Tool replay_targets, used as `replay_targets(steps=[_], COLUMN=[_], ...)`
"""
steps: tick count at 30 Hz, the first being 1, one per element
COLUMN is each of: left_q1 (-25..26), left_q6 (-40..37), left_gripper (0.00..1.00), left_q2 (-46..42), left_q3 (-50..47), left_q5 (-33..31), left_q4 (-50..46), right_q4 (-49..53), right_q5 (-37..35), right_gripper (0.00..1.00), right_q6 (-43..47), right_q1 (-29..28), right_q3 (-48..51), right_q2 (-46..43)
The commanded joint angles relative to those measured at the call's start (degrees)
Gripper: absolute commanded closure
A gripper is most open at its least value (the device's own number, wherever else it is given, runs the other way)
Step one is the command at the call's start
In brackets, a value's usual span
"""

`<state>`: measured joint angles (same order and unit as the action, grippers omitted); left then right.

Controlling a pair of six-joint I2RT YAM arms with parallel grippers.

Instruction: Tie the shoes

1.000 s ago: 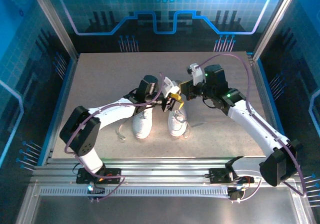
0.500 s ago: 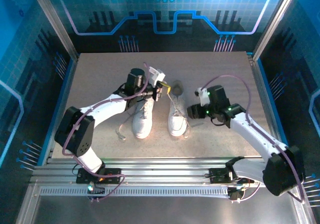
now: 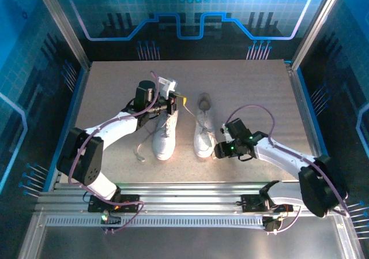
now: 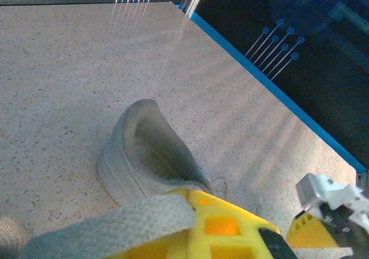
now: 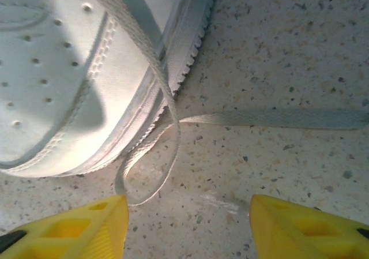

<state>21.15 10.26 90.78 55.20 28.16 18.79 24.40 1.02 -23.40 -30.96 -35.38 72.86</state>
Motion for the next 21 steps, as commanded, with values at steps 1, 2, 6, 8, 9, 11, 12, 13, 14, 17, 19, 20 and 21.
replay_targets(steps=[1, 2, 6, 8, 9, 11, 12, 13, 14, 17, 19, 20, 21], left_q1=[-0.40, -0.47, -1.00, -1.24, -1.35, -1.50, -1.61, -1.70, -1.87, -2.68, -3.87, -4.62, -5.30], left_q6=[1.00, 0.90, 1.03, 1.07, 1.07, 0.77, 0.75, 0.56, 0.40, 0.73, 2.72, 3.69, 4.37], left_gripper=[1.00, 1.00, 1.00, 1.00, 1.00, 1.00, 1.00, 1.00, 1.00, 1.00, 1.00, 1.00, 1.00], left_q2=[-1.05, -1.12, -1.61, -2.16, -2.40, -3.08, -3.37, -3.80, -4.15, -5.36, -5.79, -5.86, -5.95], left_q3=[-0.84, -1.00, -1.55, -1.84, -1.90, -2.11, -2.15, -2.29, -2.33, -2.06, -0.63, 0.68, 1.72], left_q5=[1.09, 1.04, 1.31, 1.46, 1.54, 1.74, 1.78, 1.86, 1.89, 1.75, 1.38, 1.37, 1.17], left_q4=[2.34, 2.39, 2.34, 2.16, 2.04, 1.49, 1.23, 0.99, 0.70, -1.02, -4.27, -6.73, -8.89], right_q4=[-2.00, -2.47, -3.73, -4.26, -4.59, -5.14, -5.16, -4.79, -4.27, -1.86, -0.50, 0.09, 0.56], right_q5=[-1.63, -1.48, -0.59, -0.41, -0.29, -0.32, -0.56, -1.07, -1.65, -4.50, -5.49, -5.52, -5.54], right_gripper=[0.43, 0.43, 0.44, 0.46, 0.49, 0.64, 0.75, 0.87, 0.97, 1.00, 1.00, 1.00, 1.00], right_q6=[-0.78, -0.56, -0.10, -0.01, -0.04, 0.11, 0.03, 0.19, 0.26, 1.45, 2.33, 2.85, 3.14], right_q1=[-1.38, -1.58, -2.31, -2.89, -3.07, -3.41, -3.55, -3.58, -3.57, -3.35, -1.86, -0.46, 0.93], right_q3=[-1.02, -1.36, -2.77, -3.50, -3.58, -3.64, -3.57, -3.60, -3.63, -3.80, -4.16, -4.50, -4.95], right_q2=[3.02, 4.30, 9.41, 11.08, 11.45, 11.63, 11.40, 10.90, 10.07, 6.41, 3.74, 2.70, 1.87])
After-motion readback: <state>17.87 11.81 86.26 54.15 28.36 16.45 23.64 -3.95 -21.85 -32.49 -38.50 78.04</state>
